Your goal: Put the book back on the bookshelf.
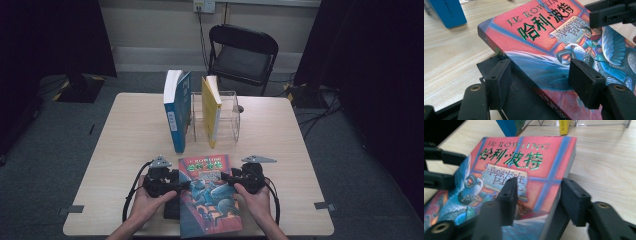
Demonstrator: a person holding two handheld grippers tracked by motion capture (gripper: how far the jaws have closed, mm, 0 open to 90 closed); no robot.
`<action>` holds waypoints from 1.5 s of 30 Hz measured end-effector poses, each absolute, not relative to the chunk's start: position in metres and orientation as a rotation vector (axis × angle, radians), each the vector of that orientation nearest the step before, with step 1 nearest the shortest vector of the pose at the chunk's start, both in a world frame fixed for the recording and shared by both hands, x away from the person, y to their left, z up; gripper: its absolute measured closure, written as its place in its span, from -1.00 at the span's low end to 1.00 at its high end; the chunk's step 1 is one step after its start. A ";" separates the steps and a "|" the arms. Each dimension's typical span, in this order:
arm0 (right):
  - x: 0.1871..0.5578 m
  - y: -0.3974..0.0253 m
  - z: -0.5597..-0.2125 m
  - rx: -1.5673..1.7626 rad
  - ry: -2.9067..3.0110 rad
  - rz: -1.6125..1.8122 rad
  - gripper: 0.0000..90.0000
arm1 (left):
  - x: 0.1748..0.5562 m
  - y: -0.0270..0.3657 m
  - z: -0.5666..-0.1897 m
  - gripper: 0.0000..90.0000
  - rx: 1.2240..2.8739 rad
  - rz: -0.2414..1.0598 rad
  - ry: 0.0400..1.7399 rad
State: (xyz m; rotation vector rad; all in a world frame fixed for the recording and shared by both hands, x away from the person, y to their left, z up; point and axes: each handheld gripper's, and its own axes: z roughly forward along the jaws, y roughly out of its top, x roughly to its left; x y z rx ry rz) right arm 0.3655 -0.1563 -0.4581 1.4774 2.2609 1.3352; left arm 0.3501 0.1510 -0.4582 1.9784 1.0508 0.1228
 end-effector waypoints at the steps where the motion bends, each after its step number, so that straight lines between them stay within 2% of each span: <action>1: 0.366 -0.158 -0.459 1.510 2.255 1.354 0.20 | 0.350 0.151 -0.458 -0.22 1.979 0.121 1.051; 8: 0.360 -0.157 -0.452 1.493 2.203 1.339 0.34 | 0.349 0.152 -0.459 -0.22 1.970 0.126 1.044; 12: 0.352 -0.159 -0.441 1.461 2.162 1.412 0.54 | 0.349 0.152 -0.459 -0.22 1.971 0.132 1.041; 22: 0.347 -0.160 -0.446 1.490 2.283 1.491 0.53 | 0.349 0.152 -0.460 -0.22 1.967 0.129 1.043; 24: 0.347 -0.156 -0.447 1.472 2.290 1.454 0.45 | 0.349 0.152 -0.460 -0.22 1.968 0.131 1.041; 33: 0.371 -0.143 -0.456 1.416 2.395 1.479 0.25 | 0.351 0.152 -0.460 -0.26 1.970 0.135 1.032; 38: 0.380 -0.130 -0.458 1.357 2.474 1.509 0.29 | 0.353 0.152 -0.459 -0.28 1.982 0.129 1.028; 41: 0.382 -0.129 -0.458 1.348 2.518 1.499 0.37 | 0.353 0.152 -0.460 -0.28 1.983 0.131 1.025; 45: 0.381 -0.131 -0.453 1.293 2.558 1.536 0.64 | 0.353 0.152 -0.460 -0.28 1.975 0.123 1.018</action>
